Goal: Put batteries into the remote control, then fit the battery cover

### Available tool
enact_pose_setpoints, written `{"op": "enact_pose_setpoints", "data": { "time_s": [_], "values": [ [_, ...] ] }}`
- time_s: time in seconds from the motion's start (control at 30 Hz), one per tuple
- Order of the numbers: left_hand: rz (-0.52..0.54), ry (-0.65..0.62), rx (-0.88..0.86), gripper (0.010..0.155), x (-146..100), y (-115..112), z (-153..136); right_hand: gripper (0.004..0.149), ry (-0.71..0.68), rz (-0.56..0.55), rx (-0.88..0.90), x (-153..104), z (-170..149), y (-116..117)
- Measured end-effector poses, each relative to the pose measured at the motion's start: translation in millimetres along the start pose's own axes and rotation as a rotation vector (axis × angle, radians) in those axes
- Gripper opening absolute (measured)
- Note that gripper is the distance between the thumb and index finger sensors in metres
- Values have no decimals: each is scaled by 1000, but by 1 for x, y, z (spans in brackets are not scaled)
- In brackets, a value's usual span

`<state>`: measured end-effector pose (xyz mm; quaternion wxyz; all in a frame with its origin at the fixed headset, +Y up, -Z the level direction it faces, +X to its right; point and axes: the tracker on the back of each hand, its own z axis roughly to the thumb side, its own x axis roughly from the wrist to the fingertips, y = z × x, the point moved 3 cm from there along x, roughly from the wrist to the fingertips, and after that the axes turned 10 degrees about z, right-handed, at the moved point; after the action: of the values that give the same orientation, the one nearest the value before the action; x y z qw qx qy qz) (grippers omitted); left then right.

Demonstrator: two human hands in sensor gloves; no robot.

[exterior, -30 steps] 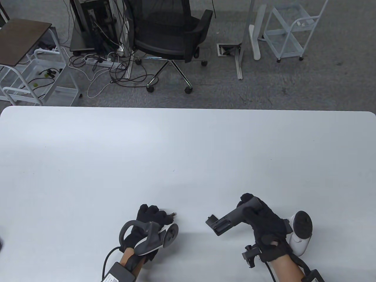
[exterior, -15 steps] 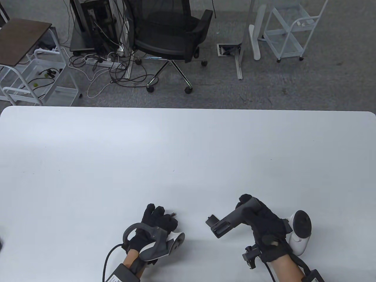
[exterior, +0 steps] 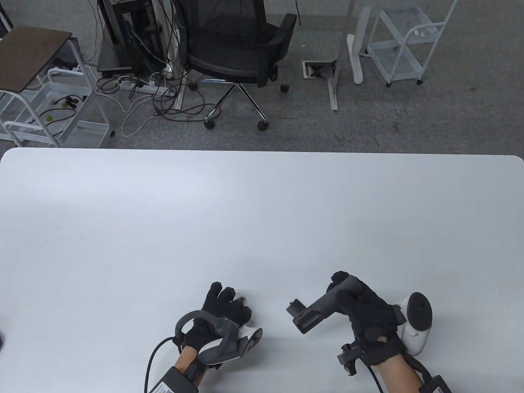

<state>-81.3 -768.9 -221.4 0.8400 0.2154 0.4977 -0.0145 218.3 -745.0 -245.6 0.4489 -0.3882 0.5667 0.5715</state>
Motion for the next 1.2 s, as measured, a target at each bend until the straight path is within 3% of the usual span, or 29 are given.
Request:
{"op": "enact_pose_setpoints", "data": {
  "time_s": [0.37,0.4,0.43,0.67,0.8,0.93,1.0,1.1,1.2],
  "values": [
    [-16,-23,17,47,2,1,7,62,8,6,9,1,-1,0],
    [-56,-49,2,44,4,-3,10,62,8,6,9,1,-1,1],
    [-24,-39,12,44,1,-1,10,62,8,7,9,1,-1,1],
    [-80,-7,-53,56,3,-6,4,62,20,10,0,2,-3,1],
    [-30,61,-225,63,1,3,-7,63,47,-2,-43,2,-7,5],
    [39,170,-685,58,-2,20,-16,64,91,-20,-97,4,-17,14],
    [83,178,-835,53,-3,29,-16,64,108,-47,-108,5,-22,18],
    [184,175,-915,49,-5,42,-12,64,148,-23,-66,7,-31,25],
    [239,150,-879,50,-6,51,-5,63,184,1,-23,9,-39,34]
  ]
}}
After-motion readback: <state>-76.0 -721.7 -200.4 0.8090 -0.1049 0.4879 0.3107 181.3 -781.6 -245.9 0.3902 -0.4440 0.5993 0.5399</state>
